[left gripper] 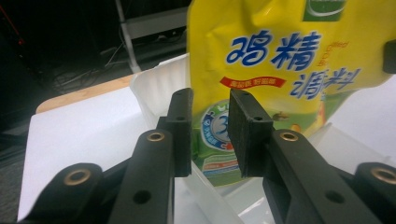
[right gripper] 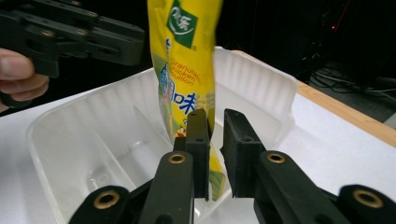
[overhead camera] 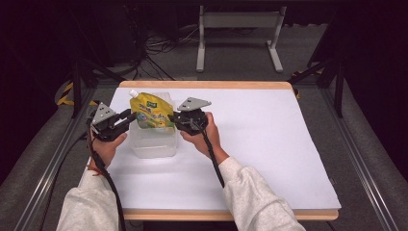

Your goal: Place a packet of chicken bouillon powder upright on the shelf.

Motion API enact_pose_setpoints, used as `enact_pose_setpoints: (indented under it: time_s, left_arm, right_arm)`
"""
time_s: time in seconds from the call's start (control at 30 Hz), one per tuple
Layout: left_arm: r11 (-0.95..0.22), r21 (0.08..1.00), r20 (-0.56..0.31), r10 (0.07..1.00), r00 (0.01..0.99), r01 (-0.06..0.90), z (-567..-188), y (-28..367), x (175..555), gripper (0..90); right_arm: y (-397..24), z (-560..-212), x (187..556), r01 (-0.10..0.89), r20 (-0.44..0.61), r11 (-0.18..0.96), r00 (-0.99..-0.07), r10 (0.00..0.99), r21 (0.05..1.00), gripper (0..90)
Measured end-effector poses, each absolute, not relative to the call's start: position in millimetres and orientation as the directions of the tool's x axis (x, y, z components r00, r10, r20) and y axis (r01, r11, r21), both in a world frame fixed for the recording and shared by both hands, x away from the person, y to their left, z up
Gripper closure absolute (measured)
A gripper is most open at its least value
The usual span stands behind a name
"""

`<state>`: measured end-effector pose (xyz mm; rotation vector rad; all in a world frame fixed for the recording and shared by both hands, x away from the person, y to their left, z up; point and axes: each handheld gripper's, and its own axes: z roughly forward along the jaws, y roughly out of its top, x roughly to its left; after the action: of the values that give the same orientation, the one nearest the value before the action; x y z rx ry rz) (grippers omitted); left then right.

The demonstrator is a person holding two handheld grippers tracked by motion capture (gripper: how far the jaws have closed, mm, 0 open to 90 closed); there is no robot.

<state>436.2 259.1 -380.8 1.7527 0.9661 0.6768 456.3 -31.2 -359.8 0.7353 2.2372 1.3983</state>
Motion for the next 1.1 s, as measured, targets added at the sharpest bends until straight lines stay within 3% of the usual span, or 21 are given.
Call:
enact_pose_setpoints:
  time_s: [0.53,1.1]
  left_arm:
    - [-0.279,0.927,0.085,0.808,0.583,0.250,-374.5,240.9,416.5,68.5]
    - [-0.310,0.929,0.117,0.763,0.635,0.201,-369.1,212.8,385.4,53.3]
  right_arm:
    - [-54.5,-353.7,450.0,0.202,-0.107,0.392,-0.763,0.638,0.898,81.6]
    - [-87.7,-346.0,436.0,0.173,-0.209,0.485,-0.744,0.634,0.857,79.2]
